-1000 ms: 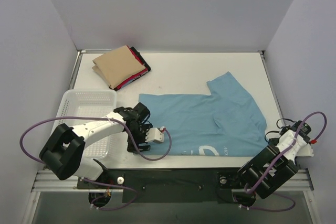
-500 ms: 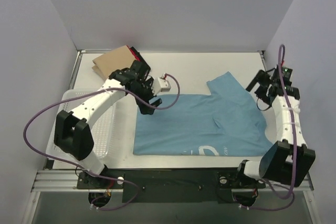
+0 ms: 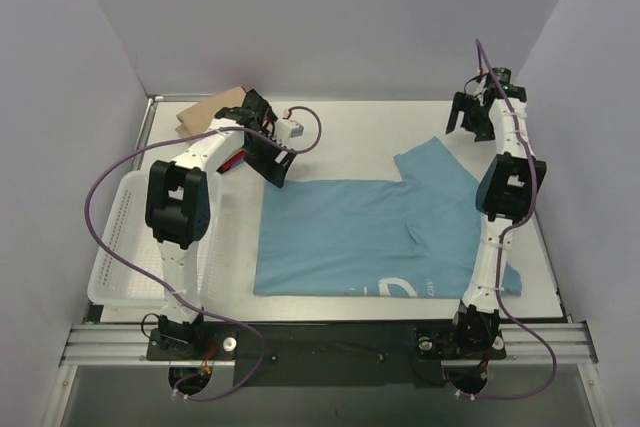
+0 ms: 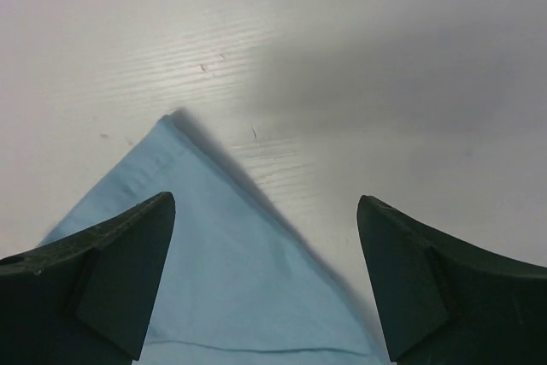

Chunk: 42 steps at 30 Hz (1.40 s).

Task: Fold and stack the t-shirts
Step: Grap the side of the flattened tshirt furthest away from the robot with both arms, then fold the other side of the tshirt into a rectangle

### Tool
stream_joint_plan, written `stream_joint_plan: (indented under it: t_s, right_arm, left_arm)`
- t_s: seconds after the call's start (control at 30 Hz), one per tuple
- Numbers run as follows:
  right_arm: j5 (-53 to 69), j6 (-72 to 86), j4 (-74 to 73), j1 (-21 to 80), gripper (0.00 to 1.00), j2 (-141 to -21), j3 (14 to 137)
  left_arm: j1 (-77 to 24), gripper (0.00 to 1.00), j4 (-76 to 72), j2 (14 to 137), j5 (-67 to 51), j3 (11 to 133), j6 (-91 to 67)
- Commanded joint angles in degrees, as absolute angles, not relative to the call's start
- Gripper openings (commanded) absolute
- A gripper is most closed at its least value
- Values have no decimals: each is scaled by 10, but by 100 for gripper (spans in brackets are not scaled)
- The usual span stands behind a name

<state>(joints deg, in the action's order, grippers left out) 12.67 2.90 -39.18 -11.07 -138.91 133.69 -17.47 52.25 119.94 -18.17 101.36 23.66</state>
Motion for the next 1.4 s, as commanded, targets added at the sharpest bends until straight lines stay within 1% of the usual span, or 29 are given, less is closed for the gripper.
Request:
stream_joint_plan:
  t_s: [0.0,0.07,0.27,0.33,0.4,0.43,0.47,0.5,0.53,0.57,0.6,0.63,0.7,0.77,0.8,0.83,0.87,0.9,0.93,1.0,1.1,1.13,1.23,1.27,1.3,1.33,1.37]
  right_arm:
    - [106,24,-444,-89,82,-1436,1375]
    - [120,24,-434,-80,83,-1452,1378]
    - [105,32,-458,-57,82,-1497,1383]
    - [112,25,-464,-53,78,-1510,1384]
    - [105,13,-472,-46,68,-1515,1382]
    - [102,8,-472,-42,58,-1517,1379]
    - [102,8,-472,-41,42,-1516,1376]
    - [107,9,-471,-39,33,-1515,1375]
    - [110,11,-471,-39,19,-1514,1376]
    - [120,14,-470,-39,13,-1510,1375]
    - [125,17,-468,-39,4,-1506,1371]
    - [130,17,-466,-39,0,-1496,1367]
    - [137,15,-456,-40,0,-1474,1331]
    - [149,11,-447,-40,0,-1445,1298]
    - [156,11,-440,-40,0,-1424,1273]
    - [170,12,-433,-40,0,-1405,1263]
    - [177,11,-432,-40,0,-1392,1240]
    - [180,12,-428,-40,0,-1370,1231]
    - [181,12,-426,-40,0,-1358,1210]
    - [183,15,-427,-42,0,-1318,1177]
    - [205,25,-426,-57,0,-1223,1099]
    - [207,32,-425,-60,0,-1205,1050]
    - [204,41,-427,-73,0,-1096,917]
    - [202,47,-428,-76,0,-1076,892]
    - [203,50,-429,-83,0,-1035,836]
    - [201,59,-429,-94,0,-1014,812]
    - [202,62,-430,-99,0,-972,762]
  left_arm:
    - [-168,83,534,1223,-171,1057,262]
    - [-161,83,543,1242,-164,1070,277]
    - [-147,84,604,1316,-165,1170,311]
    - [-148,84,615,1326,-175,1186,330]
    - [-149,84,627,1334,-183,1193,353]
    - [-149,84,628,1337,-183,1195,364]
    - [-150,84,635,1344,-188,1196,373]
    - [-153,84,642,1346,-192,1201,385]
    - [-155,84,656,1353,-200,1204,395]
    - [-157,84,666,1358,-206,1208,409]
    - [-158,83,670,1360,-214,1210,416]
    - [-159,83,678,1363,-230,1210,420]
    - [-160,82,685,1367,-244,1205,434]
    - [-163,76,659,1369,-223,1195,425]
    - [-163,69,646,1374,-212,1193,423]
    - [-163,65,644,1376,-212,1198,421]
    - [-163,53,647,1380,-216,1204,424]
    - [-163,37,667,1381,-231,1208,430]
    - [-163,27,672,1380,-236,1206,443]
    - [-161,0,680,1365,-247,1194,454]
    - [-156,0,654,1305,-256,1166,455]
    - [-156,0,640,1288,-256,1138,453]
    - [-163,0,572,1202,-248,1054,459]
    - [-166,0,569,1185,-245,1018,481]
    - [-173,0,567,1160,-235,1004,490]
    - [-176,0,567,1152,-229,981,510]
    - [-178,0,574,1140,-221,973,515]
